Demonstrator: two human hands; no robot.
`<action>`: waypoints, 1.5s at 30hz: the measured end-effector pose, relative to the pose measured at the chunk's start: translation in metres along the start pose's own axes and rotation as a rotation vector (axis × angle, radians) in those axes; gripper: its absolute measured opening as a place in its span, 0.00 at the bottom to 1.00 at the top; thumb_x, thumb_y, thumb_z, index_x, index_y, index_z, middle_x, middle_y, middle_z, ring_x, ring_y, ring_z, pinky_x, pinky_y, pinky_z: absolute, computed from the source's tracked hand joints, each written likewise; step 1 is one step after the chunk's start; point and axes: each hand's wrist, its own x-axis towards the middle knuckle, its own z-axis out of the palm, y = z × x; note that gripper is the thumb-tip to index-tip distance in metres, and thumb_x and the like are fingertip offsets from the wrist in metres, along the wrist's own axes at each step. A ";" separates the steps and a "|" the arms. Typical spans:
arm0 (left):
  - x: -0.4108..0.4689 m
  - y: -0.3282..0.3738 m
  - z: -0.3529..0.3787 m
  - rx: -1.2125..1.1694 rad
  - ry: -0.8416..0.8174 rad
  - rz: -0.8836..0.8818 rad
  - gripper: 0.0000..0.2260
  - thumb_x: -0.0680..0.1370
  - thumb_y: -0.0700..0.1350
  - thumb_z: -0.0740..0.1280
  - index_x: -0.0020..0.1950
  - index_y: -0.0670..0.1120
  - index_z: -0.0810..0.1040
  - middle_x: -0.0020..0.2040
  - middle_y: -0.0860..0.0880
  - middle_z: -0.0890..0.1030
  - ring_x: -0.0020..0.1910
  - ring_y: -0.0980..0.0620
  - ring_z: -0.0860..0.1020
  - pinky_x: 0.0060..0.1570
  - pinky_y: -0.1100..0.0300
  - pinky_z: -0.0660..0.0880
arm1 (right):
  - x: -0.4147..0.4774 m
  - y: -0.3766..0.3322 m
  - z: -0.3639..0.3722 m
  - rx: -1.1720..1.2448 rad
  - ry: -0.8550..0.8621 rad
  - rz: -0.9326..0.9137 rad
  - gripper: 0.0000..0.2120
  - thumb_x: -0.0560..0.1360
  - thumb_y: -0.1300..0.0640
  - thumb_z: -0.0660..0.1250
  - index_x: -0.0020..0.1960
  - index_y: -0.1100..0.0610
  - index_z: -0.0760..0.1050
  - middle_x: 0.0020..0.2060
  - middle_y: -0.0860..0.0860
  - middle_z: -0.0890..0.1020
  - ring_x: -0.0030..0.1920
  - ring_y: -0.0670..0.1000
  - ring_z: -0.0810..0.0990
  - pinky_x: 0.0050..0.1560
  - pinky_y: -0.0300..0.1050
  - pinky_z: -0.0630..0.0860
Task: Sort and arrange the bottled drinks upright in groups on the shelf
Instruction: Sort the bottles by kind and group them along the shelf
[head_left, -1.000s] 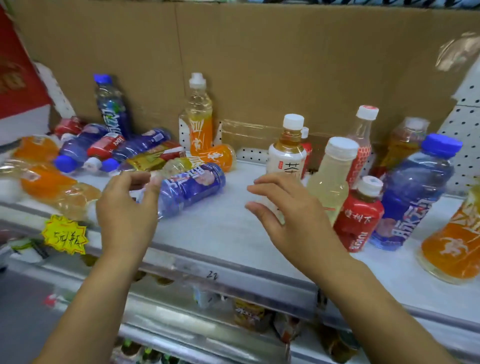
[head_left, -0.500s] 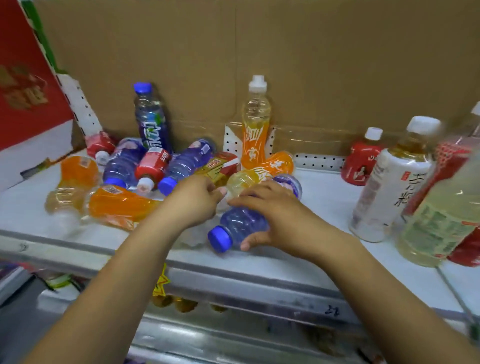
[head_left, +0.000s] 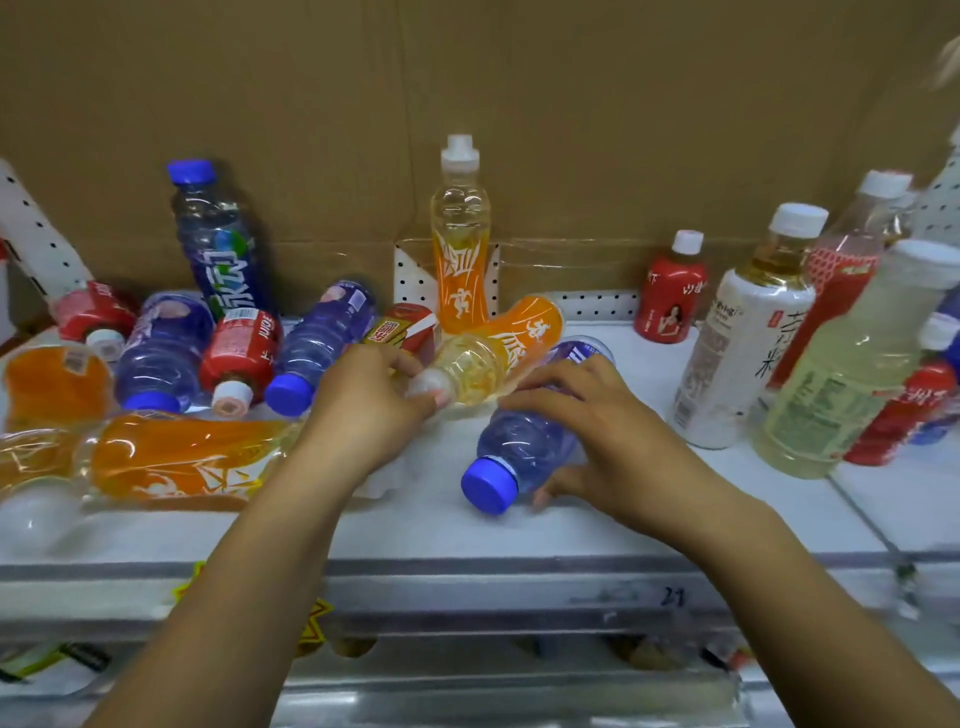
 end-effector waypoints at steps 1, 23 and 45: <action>-0.001 -0.001 -0.002 -0.043 0.013 0.014 0.15 0.73 0.52 0.77 0.58 0.52 0.80 0.50 0.49 0.83 0.47 0.50 0.81 0.40 0.57 0.76 | -0.002 0.002 0.000 0.024 0.042 0.000 0.36 0.64 0.48 0.82 0.70 0.43 0.73 0.65 0.40 0.71 0.66 0.47 0.65 0.61 0.43 0.73; 0.061 0.140 -0.020 -0.003 0.170 0.784 0.12 0.78 0.53 0.71 0.51 0.47 0.86 0.44 0.50 0.82 0.45 0.51 0.80 0.48 0.53 0.77 | 0.011 0.005 -0.037 0.475 0.644 0.501 0.26 0.74 0.40 0.71 0.69 0.45 0.71 0.52 0.36 0.80 0.51 0.34 0.78 0.44 0.29 0.73; 0.008 0.030 -0.090 0.262 -0.119 0.537 0.13 0.76 0.57 0.69 0.59 0.57 0.82 0.49 0.64 0.81 0.46 0.64 0.79 0.49 0.63 0.76 | 0.040 -0.045 0.017 0.074 0.502 0.122 0.18 0.77 0.49 0.72 0.64 0.54 0.78 0.62 0.51 0.78 0.64 0.50 0.73 0.64 0.45 0.72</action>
